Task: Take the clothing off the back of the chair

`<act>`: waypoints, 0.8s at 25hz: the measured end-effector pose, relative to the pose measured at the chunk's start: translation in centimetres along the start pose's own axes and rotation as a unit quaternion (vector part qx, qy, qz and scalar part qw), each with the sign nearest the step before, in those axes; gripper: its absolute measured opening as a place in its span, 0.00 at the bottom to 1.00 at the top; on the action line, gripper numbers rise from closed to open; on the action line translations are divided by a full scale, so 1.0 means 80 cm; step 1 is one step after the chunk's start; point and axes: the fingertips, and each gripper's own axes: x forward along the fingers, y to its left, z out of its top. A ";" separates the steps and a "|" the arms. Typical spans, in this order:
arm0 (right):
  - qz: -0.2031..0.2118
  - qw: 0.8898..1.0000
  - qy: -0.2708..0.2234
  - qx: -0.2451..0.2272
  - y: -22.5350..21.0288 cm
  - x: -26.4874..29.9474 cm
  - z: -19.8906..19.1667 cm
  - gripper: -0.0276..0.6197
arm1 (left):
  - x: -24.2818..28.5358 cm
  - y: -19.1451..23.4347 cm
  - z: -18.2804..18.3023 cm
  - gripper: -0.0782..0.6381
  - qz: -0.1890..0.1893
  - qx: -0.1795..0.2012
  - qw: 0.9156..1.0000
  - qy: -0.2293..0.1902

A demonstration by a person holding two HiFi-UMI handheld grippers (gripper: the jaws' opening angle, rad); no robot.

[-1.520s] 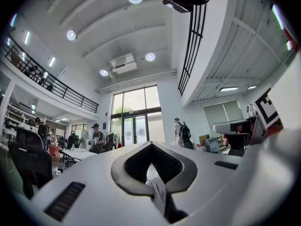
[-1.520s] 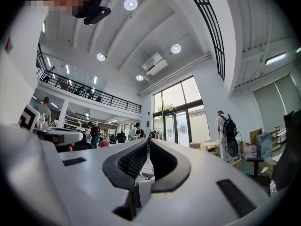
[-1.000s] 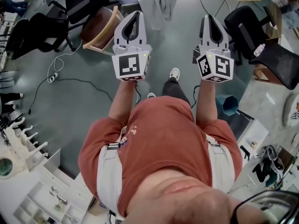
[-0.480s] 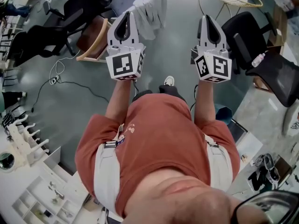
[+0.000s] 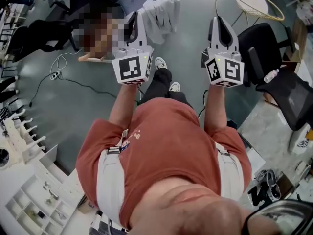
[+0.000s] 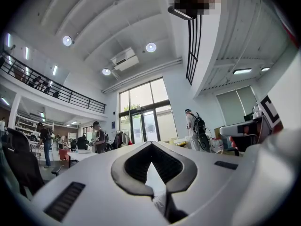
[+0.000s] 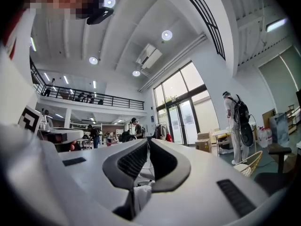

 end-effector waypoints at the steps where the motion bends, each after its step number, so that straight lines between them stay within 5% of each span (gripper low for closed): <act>1: 0.002 1.000 0.002 -0.001 0.001 0.010 -0.004 0.09 | 0.006 0.004 -0.004 0.13 0.002 0.001 1.000 0.001; 9: 0.037 0.999 0.019 -0.020 0.021 0.128 -0.030 0.09 | 0.082 0.064 -0.045 0.13 0.029 -0.010 1.000 -0.007; 14: 0.073 0.996 0.034 -0.033 0.037 0.226 -0.045 0.09 | 0.137 0.109 -0.079 0.13 0.045 0.007 0.998 0.034; 20: 0.122 0.990 0.052 -0.039 0.100 0.321 -0.075 0.09 | 0.166 0.189 -0.106 0.13 0.080 -0.021 0.996 0.042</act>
